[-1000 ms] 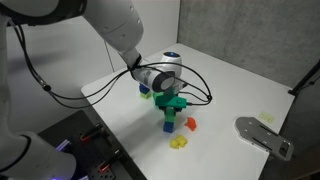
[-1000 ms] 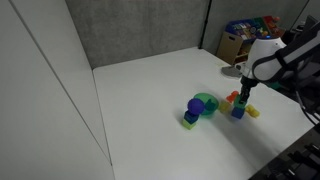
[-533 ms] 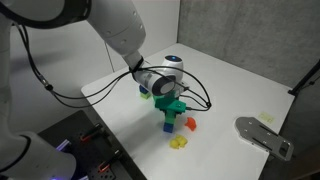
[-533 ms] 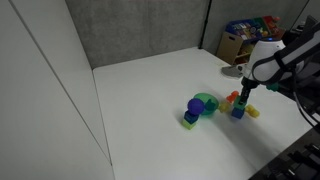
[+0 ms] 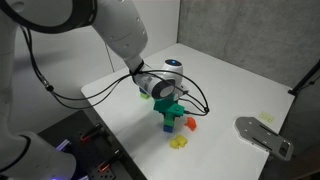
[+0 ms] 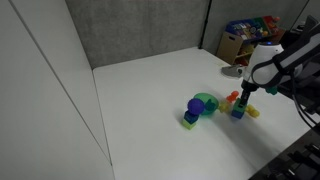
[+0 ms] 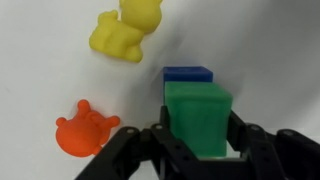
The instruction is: Move the blue toy block to the right, then stack the dark green toy block on top of the blue toy block
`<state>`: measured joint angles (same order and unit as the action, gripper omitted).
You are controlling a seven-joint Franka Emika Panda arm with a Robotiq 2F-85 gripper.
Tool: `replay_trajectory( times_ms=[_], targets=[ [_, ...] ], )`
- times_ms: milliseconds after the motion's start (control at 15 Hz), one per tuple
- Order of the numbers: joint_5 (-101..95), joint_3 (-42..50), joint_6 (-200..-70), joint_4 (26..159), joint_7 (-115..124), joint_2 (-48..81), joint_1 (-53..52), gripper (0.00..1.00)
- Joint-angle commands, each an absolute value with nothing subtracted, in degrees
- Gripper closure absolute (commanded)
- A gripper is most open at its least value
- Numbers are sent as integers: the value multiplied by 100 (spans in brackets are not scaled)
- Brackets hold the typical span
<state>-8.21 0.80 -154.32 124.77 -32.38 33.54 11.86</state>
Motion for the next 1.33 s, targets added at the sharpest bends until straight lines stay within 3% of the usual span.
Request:
replay_trajectory(
  times_ms=[0, 67, 133, 333, 867, 1267],
  targets=[
    [-813, -8, -15522, 12471, -3086, 3391, 1293, 72],
    [-828, 4, -15517, 12466, -3061, 3395, 1288, 22],
    [-833, 14, -15517, 12465, -3030, 3392, 1284, 20],
    [-775, -30, -15472, 12518, -3014, 3247, 1343, 1],
    [-367, -17, -15014, 12606, -2410, 2603, 1240, 0],
    [35, 193, -13669, 12631, -755, 1997, 840, 0]
  ],
)
